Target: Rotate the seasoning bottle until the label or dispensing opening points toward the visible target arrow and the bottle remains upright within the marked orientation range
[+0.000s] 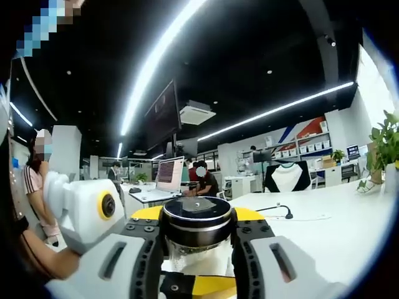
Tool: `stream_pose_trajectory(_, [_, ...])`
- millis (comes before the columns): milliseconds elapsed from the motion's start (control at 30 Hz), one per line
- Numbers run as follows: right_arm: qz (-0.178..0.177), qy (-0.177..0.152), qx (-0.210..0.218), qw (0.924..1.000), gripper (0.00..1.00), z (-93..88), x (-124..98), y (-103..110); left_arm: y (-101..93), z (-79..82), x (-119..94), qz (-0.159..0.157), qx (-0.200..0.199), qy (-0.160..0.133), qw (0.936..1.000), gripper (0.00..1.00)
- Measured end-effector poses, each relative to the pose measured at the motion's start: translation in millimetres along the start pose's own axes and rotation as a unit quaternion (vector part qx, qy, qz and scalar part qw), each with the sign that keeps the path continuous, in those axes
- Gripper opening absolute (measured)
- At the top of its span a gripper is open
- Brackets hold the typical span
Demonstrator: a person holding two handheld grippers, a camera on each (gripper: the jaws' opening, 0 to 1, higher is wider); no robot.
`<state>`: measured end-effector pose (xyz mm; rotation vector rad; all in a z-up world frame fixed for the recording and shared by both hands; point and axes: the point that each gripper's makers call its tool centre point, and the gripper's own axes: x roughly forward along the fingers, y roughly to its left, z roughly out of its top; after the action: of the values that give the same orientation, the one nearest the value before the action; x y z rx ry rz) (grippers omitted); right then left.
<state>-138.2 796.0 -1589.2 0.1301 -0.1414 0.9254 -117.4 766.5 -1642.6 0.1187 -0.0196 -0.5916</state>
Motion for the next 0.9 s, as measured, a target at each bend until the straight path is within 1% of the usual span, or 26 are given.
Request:
stream_pose_trajectory(67, [0.023, 0.003, 0.003, 0.9997, 0.38, -0.6, -1, 4, -2.5, -0.5, 0, -0.015, -0.011, 0.001, 0.9998, 0.49])
stream_pose_trajectory(100, [0.033, 0.004, 0.006, 0.9994, 0.38, -0.6, -1, 5, -5.6, -0.2, 1, -0.027, -0.021, 0.000, 0.9994, 0.49])
stream_pose_trajectory(133, [0.037, 0.005, 0.008, 0.9993, 0.38, 0.1, -2, 4, -5.6, -0.1, 0, -0.032, -0.026, -0.002, 0.9991, 0.49])
stream_pose_trajectory(167, [0.049, 0.005, 0.007, 0.9988, 0.38, 0.6, -3, 4, -6.4, 0.2, 0, -0.035, -0.021, -0.004, 0.9992, 0.49])
stream_pose_trajectory(233, [0.058, 0.005, 0.013, 0.9982, 0.38, 0.8, -4, 5, -8.1, 0.9, -1, -0.040, -0.019, -0.006, 0.9990, 0.49])
stream_pose_trajectory(267, [0.069, 0.005, 0.016, 0.9975, 0.38, 1.2, -4, 6, -9.5, 1.1, -1, -0.049, -0.028, -0.007, 0.9984, 0.49])
stream_pose_trajectory(333, [0.079, 0.007, 0.019, 0.9966, 0.38, 1.5, -5, 6, -10.9, 1.0, 0, -0.058, -0.034, -0.008, 0.9977, 0.49])
stream_pose_trajectory(433, [0.109, 0.008, 0.003, 0.9940, 0.38, 2.1, -6, 10, -14.2, 1.5, -1, -0.069, -0.037, -0.009, 0.9969, 0.49])
stream_pose_trajectory(567, [0.150, 0.001, 0.002, 0.9887, 0.38, 5.0, -9, 13, -17.5, 4.1, 0, -0.079, -0.042, -0.016, 0.9958, 0.48])
stream_pose_trajectory(600, [0.148, 0.000, 0.002, 0.9890, 0.38, 5.3, -9, 11, -17.7, 4.4, 0, -0.078, -0.040, -0.017, 0.9960, 0.48])
stream_pose_trajectory(667, [0.157, -0.006, -0.003, 0.9875, 0.38, 6.7, -10, 13, -17.2, 5.9, 0, -0.071, -0.026, -0.020, 0.9970, 0.48])
stream_pose_trajectory(800, [0.150, -0.015, -0.010, 0.9885, 0.39, 8.9, -9, 13, -14.2, 9.4, 1, -0.055, -0.017, -0.025, 0.9980, 0.48])
stream_pose_trajectory(867, [0.135, -0.017, -0.014, 0.9906, 0.39, 10.5, -8, 11, -12.1, 10.6, 2, -0.047, -0.027, -0.028, 0.9981, 0.48])
stream_pose_trajectory(900, [0.114, -0.013, -0.021, 0.9931, 0.39, 10.0, -7, 8, -8.8, 10.1, 3, -0.036, -0.024, -0.026, 0.9987, 0.48])
